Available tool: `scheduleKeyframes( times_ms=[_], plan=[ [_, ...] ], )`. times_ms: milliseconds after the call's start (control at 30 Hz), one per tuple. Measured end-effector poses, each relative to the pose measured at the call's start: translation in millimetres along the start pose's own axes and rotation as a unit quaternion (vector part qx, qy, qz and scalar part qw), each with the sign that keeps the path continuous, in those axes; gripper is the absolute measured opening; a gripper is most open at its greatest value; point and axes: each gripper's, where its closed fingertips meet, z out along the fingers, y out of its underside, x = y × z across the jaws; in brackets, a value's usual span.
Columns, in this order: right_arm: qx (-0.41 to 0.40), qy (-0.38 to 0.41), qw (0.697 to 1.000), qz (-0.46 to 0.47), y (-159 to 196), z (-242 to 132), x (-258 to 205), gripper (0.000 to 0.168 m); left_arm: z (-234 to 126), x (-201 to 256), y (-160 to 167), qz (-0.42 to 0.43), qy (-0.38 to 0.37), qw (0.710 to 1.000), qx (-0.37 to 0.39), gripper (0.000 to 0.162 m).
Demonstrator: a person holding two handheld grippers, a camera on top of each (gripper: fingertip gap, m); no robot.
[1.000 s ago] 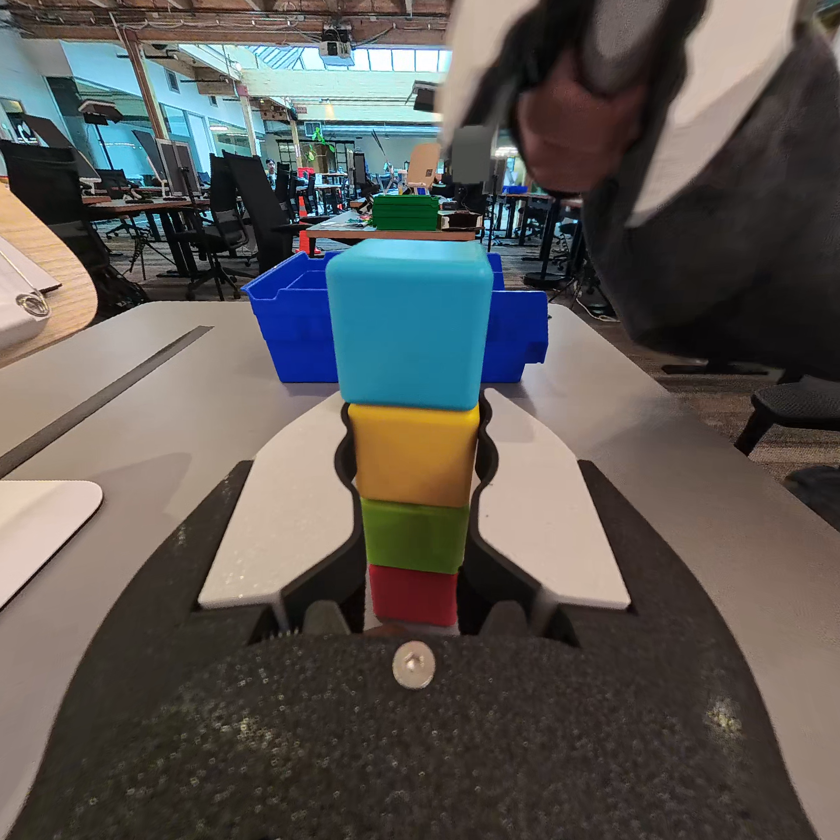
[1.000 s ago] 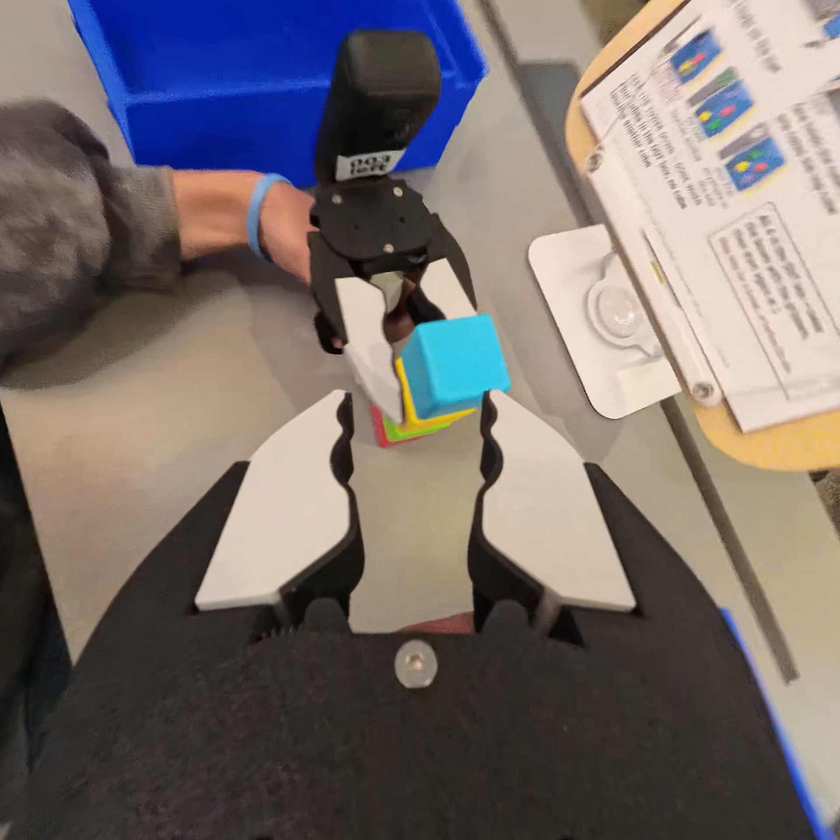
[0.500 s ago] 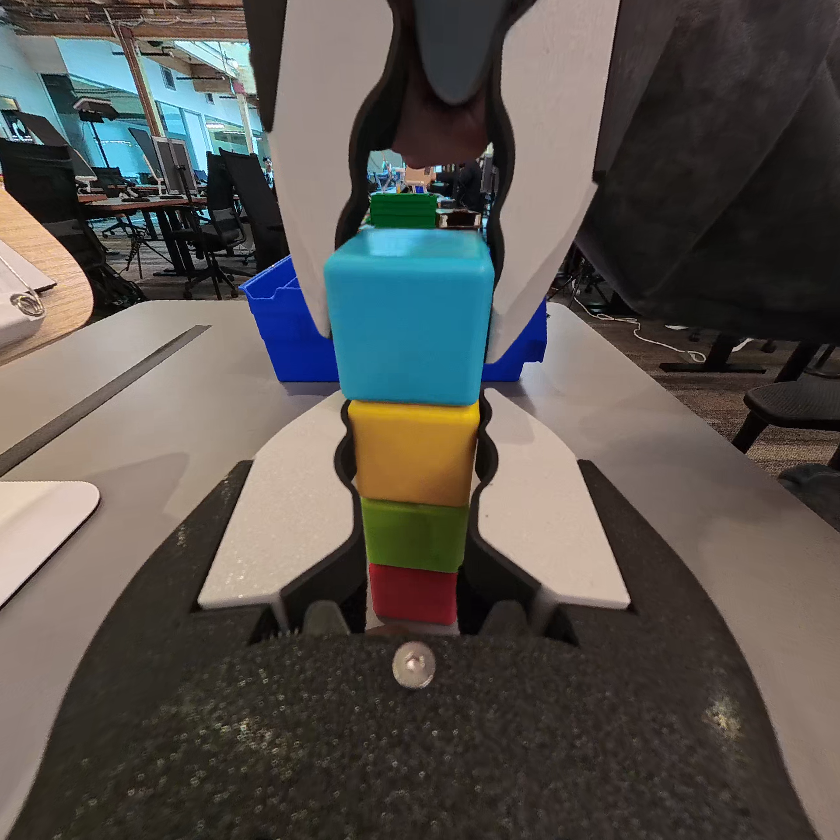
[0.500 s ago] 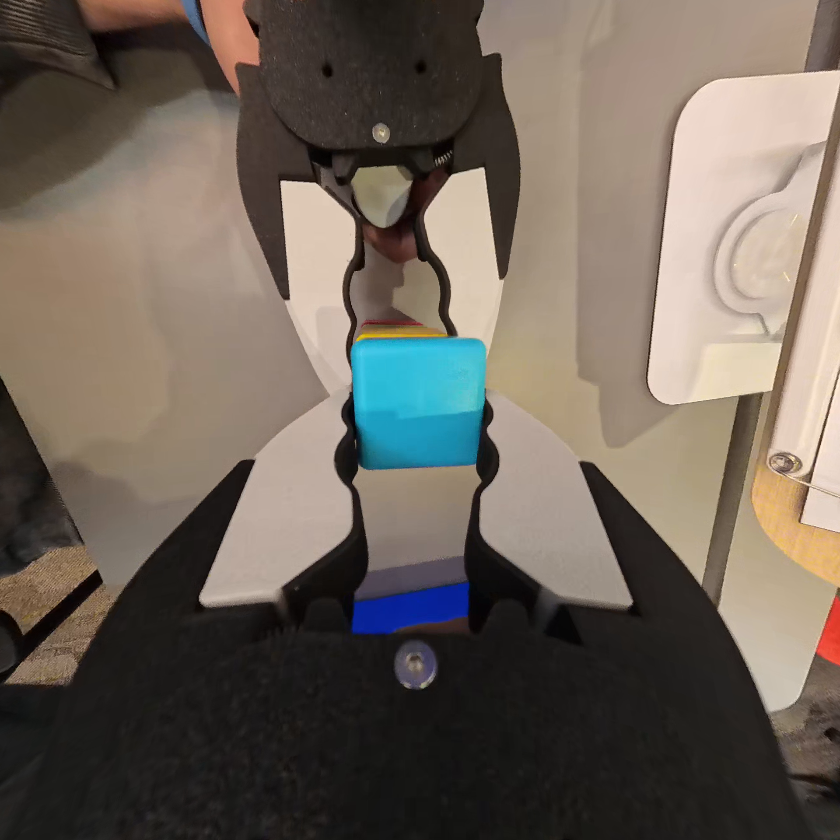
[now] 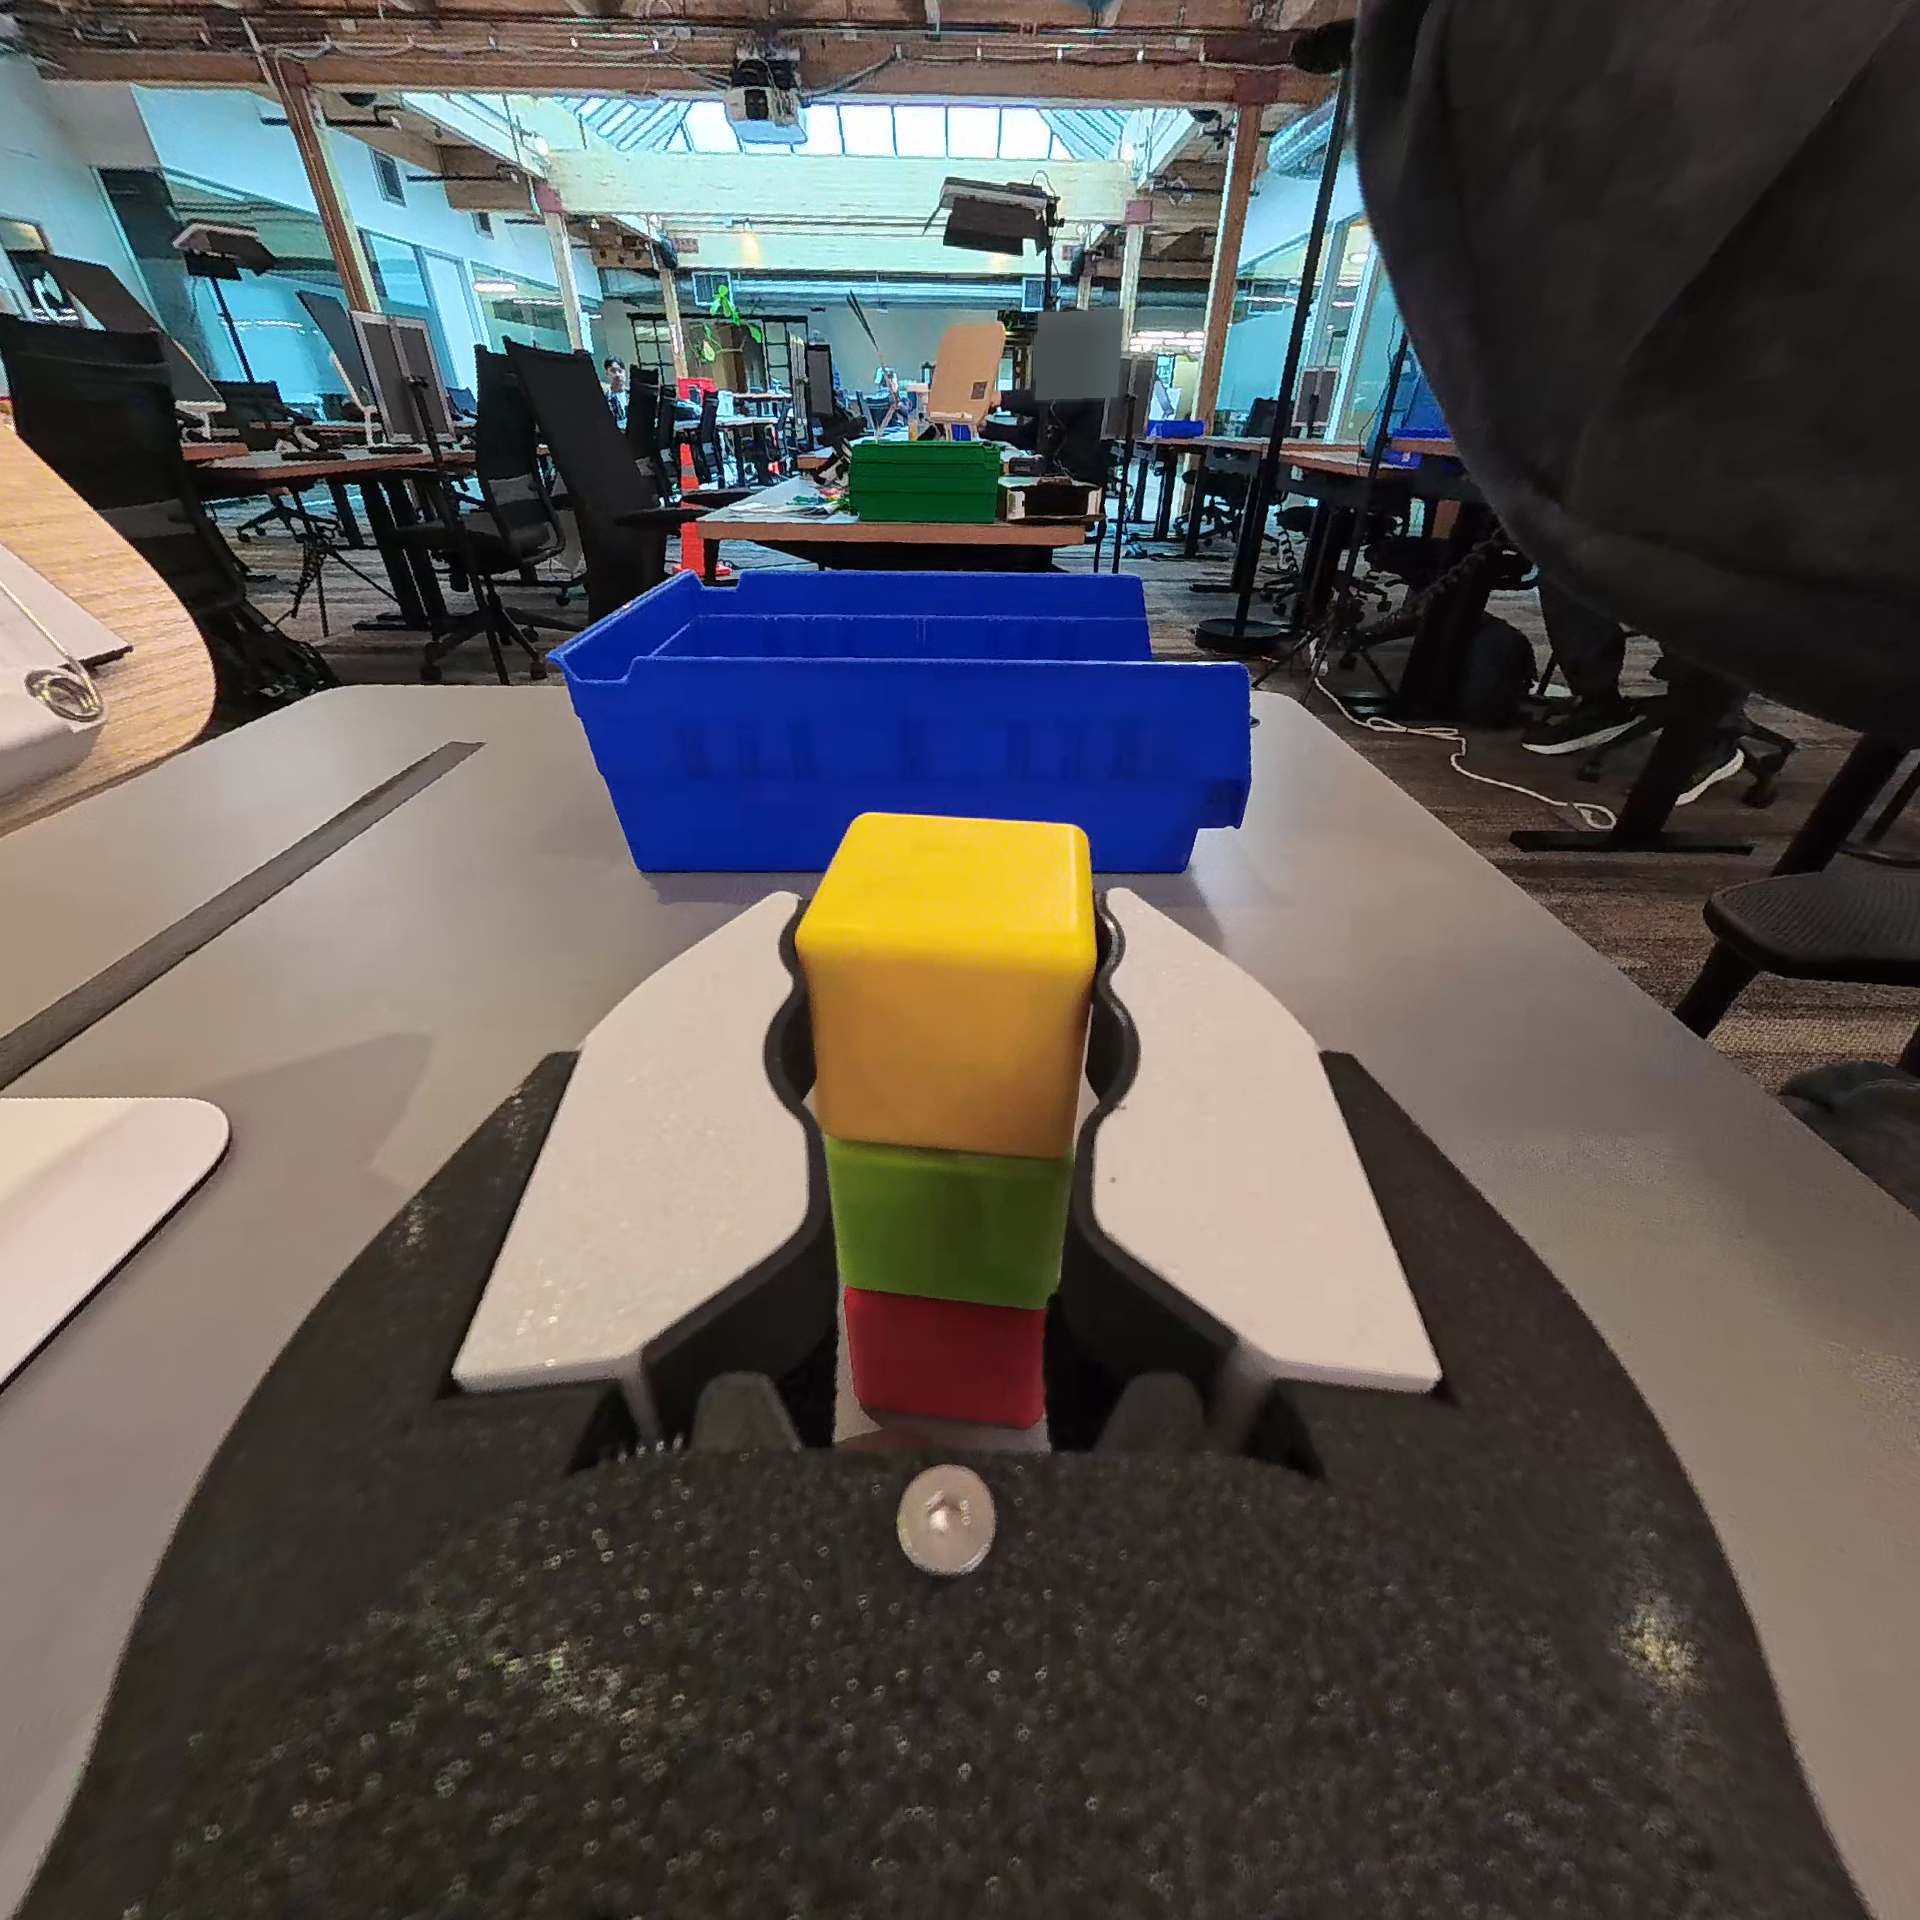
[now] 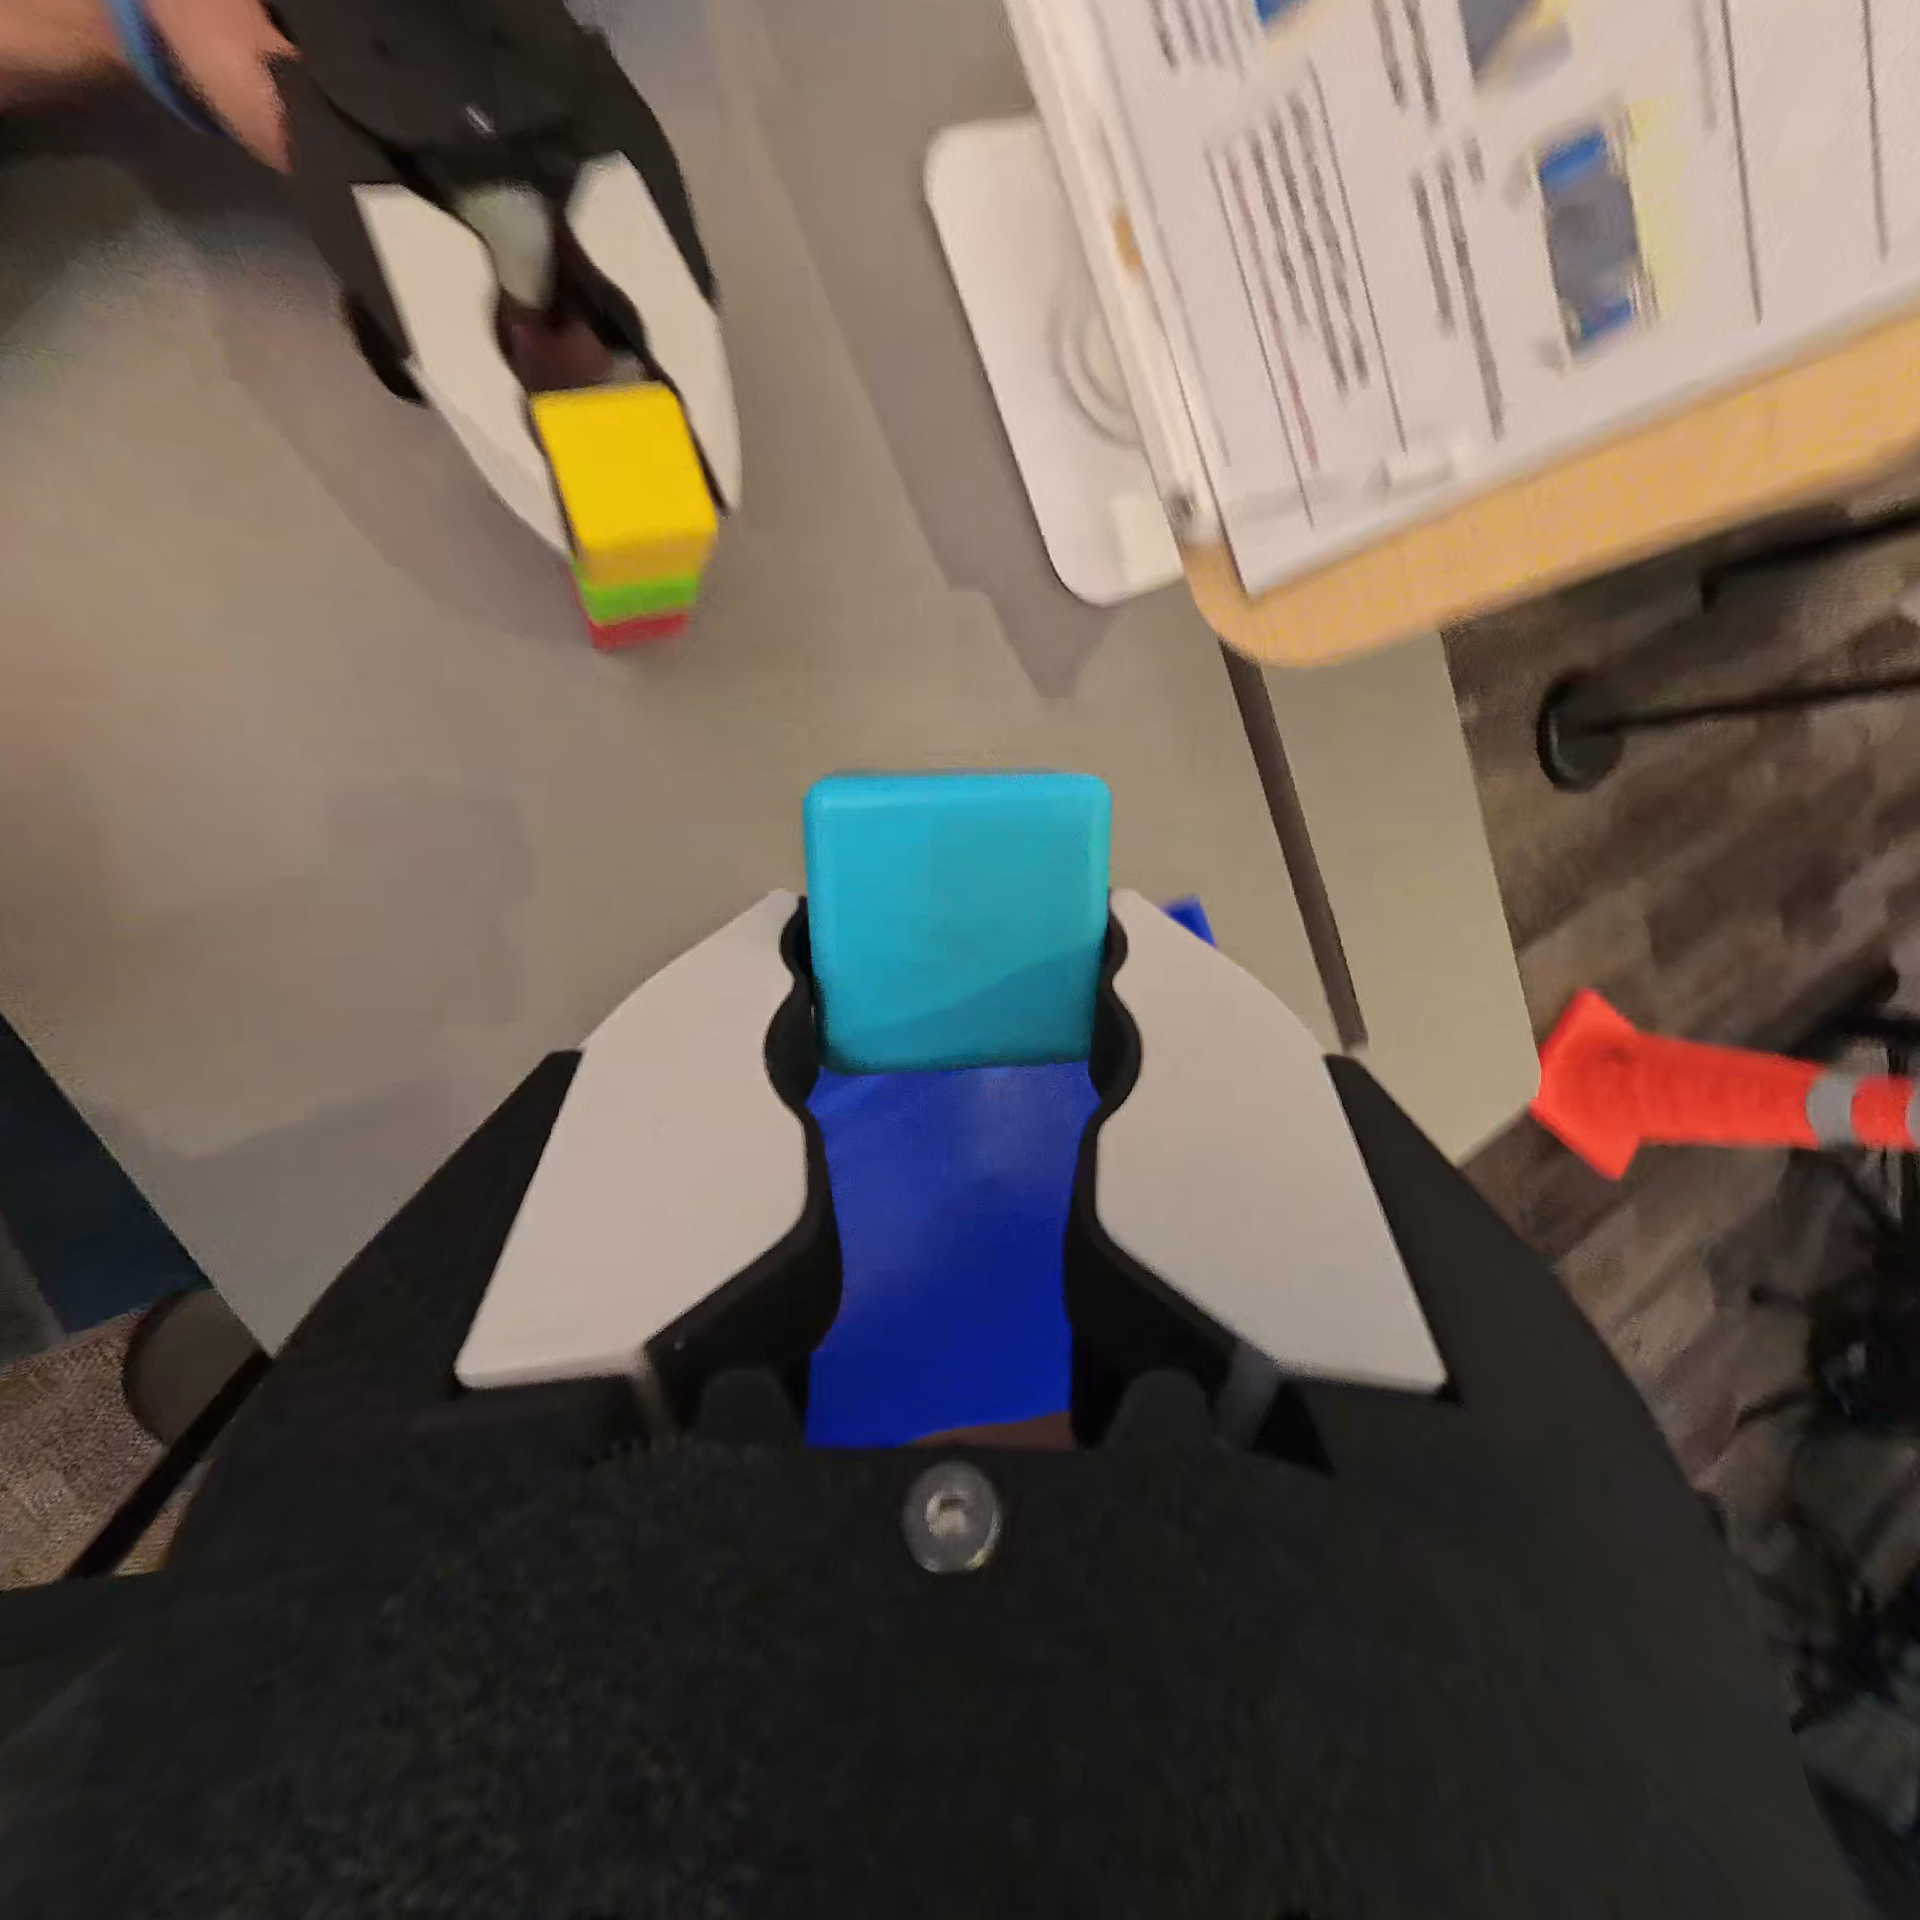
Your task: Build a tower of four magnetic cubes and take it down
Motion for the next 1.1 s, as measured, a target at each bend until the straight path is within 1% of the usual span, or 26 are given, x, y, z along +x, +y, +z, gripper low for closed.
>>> scheduleKeyframes(
  times_ms=[100,167,233,333,400,467,533,600,700,867,1000,1033,1100],
  plan=[
    [-0.019,0.021,0.997,0.072,62,-7,17,0.05,0,0,0,-0.001,0.001,1.0,0.0,0.049],
    [-0.038,0.026,0.991,0.123,107,1,23,0.051,0,1,0,-0.001,0.002,1.0,0.0,0.049],
    [-0.058,0.023,0.985,0.163,149,17,23,0.05,0,1,0,-0.002,0.003,1.0,0.0,0.049],
    [-0.085,0.011,0.973,0.215,202,48,13,0.051,0,1,0,-0.002,0.003,1.0,0.0,0.05],
    [-0.095,-0.009,0.964,0.249,226,72,1,0.051,0,1,0,-0.002,0.003,1.0,0.0,0.049],
    [-0.114,-0.023,0.958,0.264,245,93,-14,0.051,0,1,0,-0.002,0.002,1.0,0.0,0.049],
    [-0.125,-0.043,0.955,0.265,254,111,-29,0.051,0,1,0,-0.003,0.002,1.0,0.0,0.049],
    [-0.118,-0.069,0.956,0.258,251,126,-43,0.051,0,2,0,-0.003,0.002,1.0,0.0,0.049],
    [-0.142,-0.094,0.957,0.237,251,139,-59,0.051,0,2,0,-0.004,0.003,1.0,0.0,0.049],
    [-0.153,-0.127,0.955,0.218,248,149,-75,0.051,0,3,0,-0.005,0.005,1.0,0.0,0.049],
    [-0.151,-0.133,0.957,0.208,244,151,-83,0.05,0,3,0,-0.005,0.005,1.0,0.0,0.05],
    [-0.149,-0.128,0.958,0.208,244,151,-82,0.051,0,3,0,-0.004,0.005,1.0,0.0,0.049],
    [-0.145,-0.106,0.962,0.207,243,147,-76,0.062,0,3,0,-0.004,0.004,1.0,0.0,0.049]
  ],
)
